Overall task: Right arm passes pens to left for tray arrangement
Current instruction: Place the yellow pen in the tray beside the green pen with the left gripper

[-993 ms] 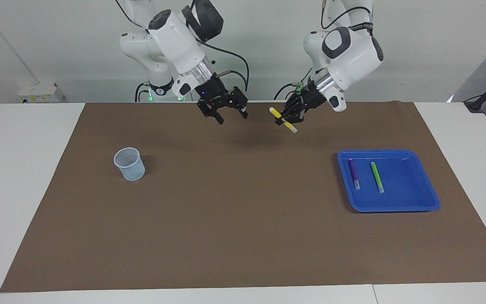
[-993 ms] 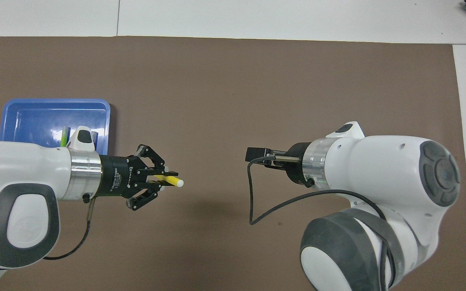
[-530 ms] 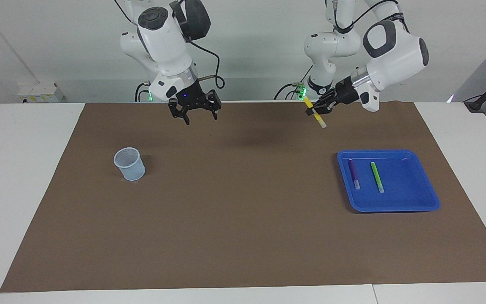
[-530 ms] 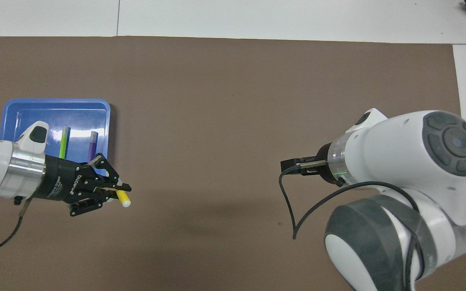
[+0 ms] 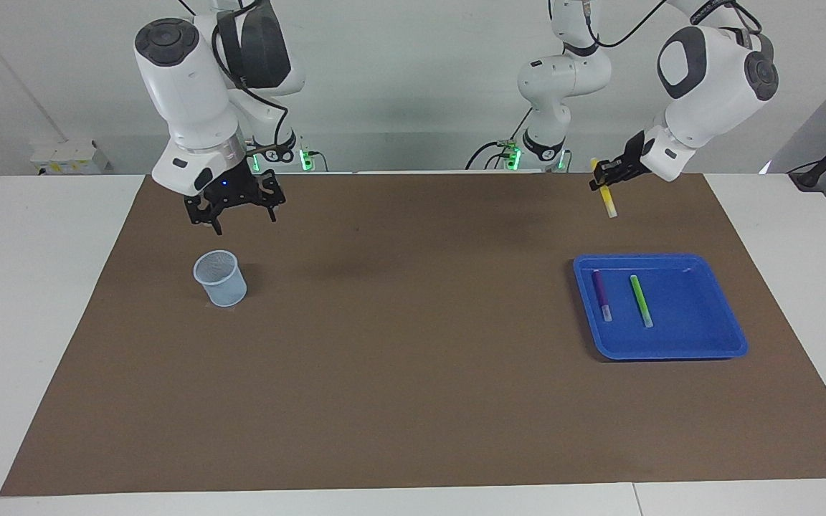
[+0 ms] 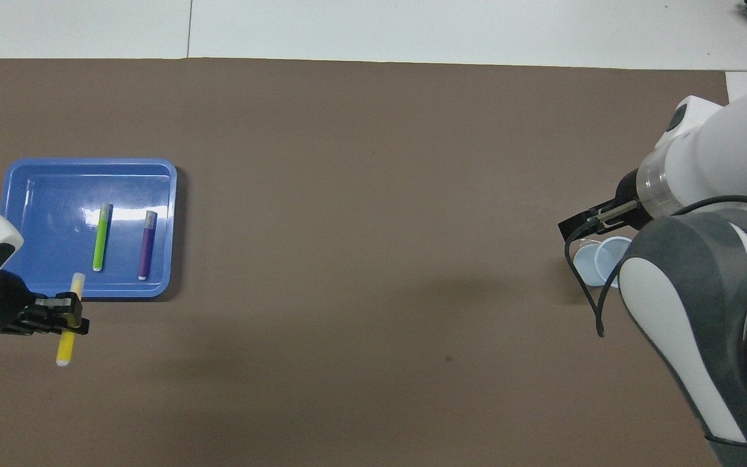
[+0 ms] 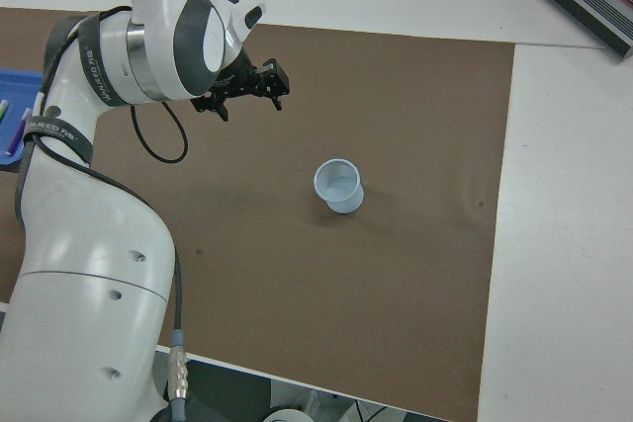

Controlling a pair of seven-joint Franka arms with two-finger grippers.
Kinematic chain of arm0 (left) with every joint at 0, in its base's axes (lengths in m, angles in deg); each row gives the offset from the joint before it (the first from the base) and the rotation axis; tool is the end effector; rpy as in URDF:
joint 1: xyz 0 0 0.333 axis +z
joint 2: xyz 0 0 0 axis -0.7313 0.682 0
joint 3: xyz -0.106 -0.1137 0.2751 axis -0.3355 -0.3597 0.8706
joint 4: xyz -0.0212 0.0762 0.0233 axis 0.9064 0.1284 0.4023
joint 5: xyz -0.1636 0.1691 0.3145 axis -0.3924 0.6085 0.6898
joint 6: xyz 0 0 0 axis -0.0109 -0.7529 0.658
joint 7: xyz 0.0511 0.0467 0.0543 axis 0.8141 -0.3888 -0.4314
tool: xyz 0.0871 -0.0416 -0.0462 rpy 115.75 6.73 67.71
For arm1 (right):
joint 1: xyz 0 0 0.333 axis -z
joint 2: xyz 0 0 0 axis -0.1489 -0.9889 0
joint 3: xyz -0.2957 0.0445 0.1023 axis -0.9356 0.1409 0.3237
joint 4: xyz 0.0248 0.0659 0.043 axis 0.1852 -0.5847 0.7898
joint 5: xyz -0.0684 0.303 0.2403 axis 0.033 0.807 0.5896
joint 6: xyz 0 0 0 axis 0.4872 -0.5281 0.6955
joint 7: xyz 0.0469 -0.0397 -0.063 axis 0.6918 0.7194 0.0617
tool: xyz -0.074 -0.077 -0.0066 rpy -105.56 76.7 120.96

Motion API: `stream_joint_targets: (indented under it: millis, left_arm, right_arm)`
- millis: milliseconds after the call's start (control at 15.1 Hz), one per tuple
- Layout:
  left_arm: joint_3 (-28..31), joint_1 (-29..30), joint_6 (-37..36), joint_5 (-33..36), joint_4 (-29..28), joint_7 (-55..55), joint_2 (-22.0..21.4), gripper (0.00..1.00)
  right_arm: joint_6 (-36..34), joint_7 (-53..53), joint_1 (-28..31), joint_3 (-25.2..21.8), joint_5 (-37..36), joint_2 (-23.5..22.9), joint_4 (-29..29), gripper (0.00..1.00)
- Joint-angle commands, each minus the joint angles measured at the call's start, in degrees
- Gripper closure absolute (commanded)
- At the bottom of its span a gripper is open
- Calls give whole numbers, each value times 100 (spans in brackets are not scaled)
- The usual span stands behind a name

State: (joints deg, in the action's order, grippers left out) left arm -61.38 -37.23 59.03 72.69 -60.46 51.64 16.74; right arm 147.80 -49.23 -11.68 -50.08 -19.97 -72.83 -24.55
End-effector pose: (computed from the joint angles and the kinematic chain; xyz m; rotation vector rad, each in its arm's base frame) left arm 0.4573 0.0081 0.4994 2.9820 0.1009 -0.4246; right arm 0.5596 0.0917 0.5474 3.0810 0.4779 -0.0755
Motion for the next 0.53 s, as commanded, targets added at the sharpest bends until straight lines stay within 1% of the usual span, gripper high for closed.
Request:
stream_joint_targets:
  millis: [0,132,199,265,397,463]
  left_arm:
    - [-53,200,255,626,259,705,366,100]
    - [-53,349,667,925,260,1162,630,100]
    - [-53,463,930,1014,251,1251,753,100]
    - [-62,551,1168,1075,242,1304,884,100]
    - [-62,614,1581,1408,242,1445,1131,100]
    - [-53,622,1705,1453,251,1454,1228,100]
  right_arm:
    - [-291,67,4,-36,-90,30,66,0]
    - [-300,67,-5,-97,-28,65,-12,0]
    - [-309,58,4,-106,-28,153,-135,0]
    - [-327,67,13,-124,-37,154,-136,0]
    - [-318,67,4,-404,-28,180,-127,0]
    - [-257,58,-5,-501,-28,171,-118,0]
